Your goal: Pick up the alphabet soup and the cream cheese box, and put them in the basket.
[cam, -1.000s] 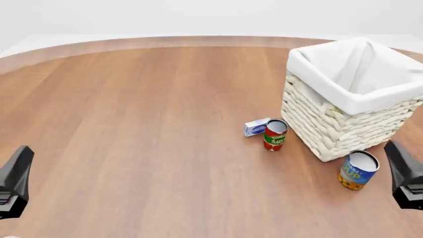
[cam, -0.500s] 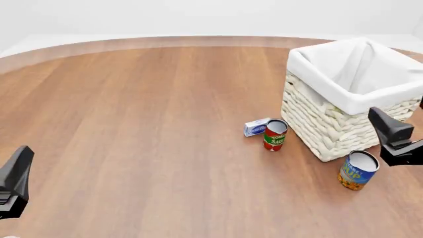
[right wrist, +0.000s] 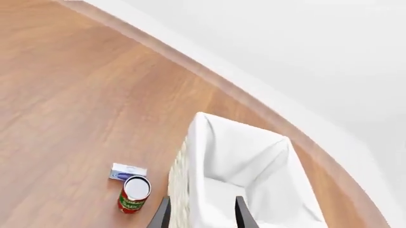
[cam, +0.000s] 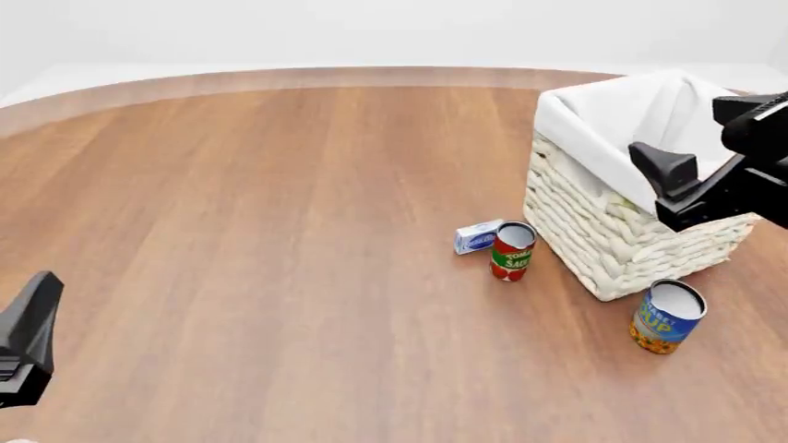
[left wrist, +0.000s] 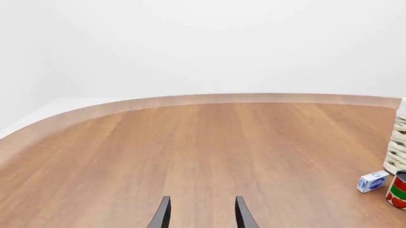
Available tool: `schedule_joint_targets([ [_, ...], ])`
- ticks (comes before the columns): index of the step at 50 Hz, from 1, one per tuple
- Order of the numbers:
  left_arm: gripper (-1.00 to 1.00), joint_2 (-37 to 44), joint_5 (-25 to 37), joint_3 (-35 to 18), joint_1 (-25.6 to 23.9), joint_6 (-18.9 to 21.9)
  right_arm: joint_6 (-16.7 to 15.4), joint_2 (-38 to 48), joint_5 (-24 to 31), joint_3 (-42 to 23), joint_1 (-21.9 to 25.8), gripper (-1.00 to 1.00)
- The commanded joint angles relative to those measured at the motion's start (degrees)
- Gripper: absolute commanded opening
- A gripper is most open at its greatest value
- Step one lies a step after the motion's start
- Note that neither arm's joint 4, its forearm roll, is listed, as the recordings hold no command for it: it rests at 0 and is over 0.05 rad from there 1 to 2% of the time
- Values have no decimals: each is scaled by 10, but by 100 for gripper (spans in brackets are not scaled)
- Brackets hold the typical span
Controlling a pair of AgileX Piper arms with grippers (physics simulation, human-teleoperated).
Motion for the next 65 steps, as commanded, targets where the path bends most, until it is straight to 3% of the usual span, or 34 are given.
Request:
schedule_joint_targets([
  [1,100,0,0,0,0,0,-66,75,14,-61,29,100],
  [7,100,0,0,0,0,0,-84,109,33,-99,45,100],
  [8,100,0,0,0,0,0,-107,117,29,-97,50,100],
  [12,100,0,0,0,0,0,-127,137,26,-108,60,100],
  [14,100,0,0,0,0,0,-122,146,34,-119,67,100],
  [16,100,0,0,0,0,0,-140,156,27,-123,68,100],
  [21,100,0,0,0,0,0,-150,181,33,-147,76,100],
  [26,100,0,0,0,0,0,-189,195,27,-147,87,100],
  [43,100,0,0,0,0,0,-221,230,-2,-164,107,100],
  [65,100,0,0,0,0,0,-228,237,-6,-163,99,100],
])
